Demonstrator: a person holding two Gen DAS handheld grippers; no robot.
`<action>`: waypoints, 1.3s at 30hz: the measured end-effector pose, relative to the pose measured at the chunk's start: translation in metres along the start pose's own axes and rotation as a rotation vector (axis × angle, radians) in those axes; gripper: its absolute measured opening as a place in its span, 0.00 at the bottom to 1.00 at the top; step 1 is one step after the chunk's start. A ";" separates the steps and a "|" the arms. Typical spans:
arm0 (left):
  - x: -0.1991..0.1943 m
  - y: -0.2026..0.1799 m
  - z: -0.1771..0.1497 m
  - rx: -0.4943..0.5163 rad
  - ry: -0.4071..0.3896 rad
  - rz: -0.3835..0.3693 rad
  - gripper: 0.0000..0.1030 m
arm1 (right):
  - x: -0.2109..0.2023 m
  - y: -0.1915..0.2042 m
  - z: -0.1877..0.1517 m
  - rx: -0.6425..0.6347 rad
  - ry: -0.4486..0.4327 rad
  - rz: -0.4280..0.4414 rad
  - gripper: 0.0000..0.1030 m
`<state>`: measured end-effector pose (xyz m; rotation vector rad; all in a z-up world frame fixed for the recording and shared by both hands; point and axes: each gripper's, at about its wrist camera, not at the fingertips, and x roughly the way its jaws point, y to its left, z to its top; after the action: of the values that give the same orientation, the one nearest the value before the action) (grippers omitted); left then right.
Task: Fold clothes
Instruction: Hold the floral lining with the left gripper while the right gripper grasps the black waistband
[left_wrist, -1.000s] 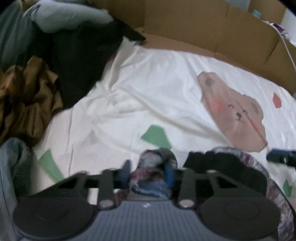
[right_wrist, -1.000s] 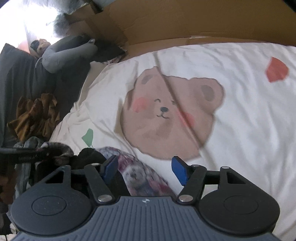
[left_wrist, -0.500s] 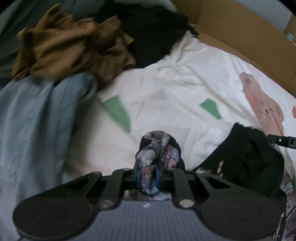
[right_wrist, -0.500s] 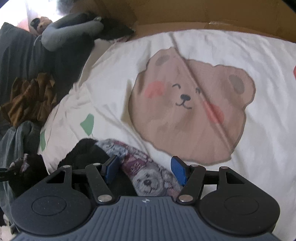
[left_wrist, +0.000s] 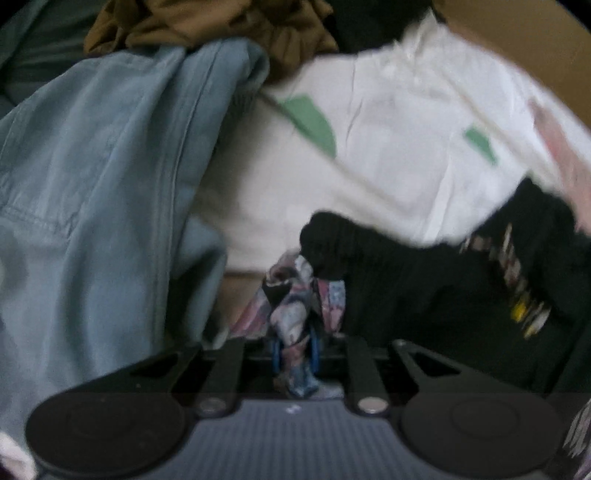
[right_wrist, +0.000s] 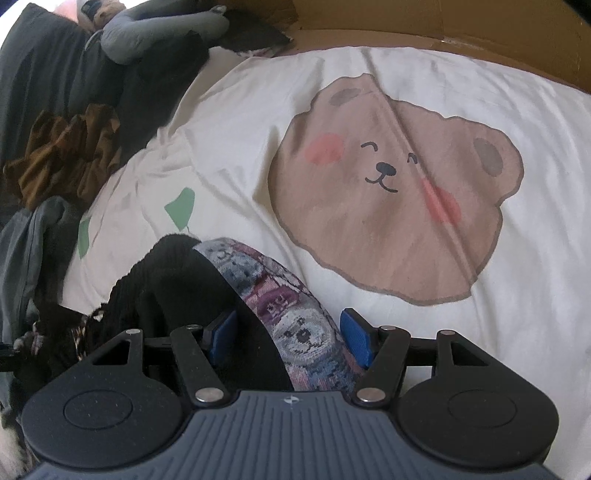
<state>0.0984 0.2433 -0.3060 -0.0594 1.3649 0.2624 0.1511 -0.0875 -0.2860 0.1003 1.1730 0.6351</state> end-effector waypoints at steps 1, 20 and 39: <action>-0.004 0.000 -0.003 0.018 0.003 0.002 0.22 | -0.001 0.000 -0.002 -0.003 0.001 -0.002 0.65; -0.004 0.023 0.010 -0.009 -0.047 -0.013 0.31 | -0.027 0.006 0.008 -0.041 -0.053 0.005 0.65; 0.020 0.027 -0.006 -0.090 -0.018 -0.091 0.33 | 0.014 0.039 0.018 -0.198 -0.072 -0.103 0.40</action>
<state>0.0906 0.2717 -0.3233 -0.1929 1.3289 0.2473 0.1545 -0.0435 -0.2747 -0.1037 1.0341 0.6473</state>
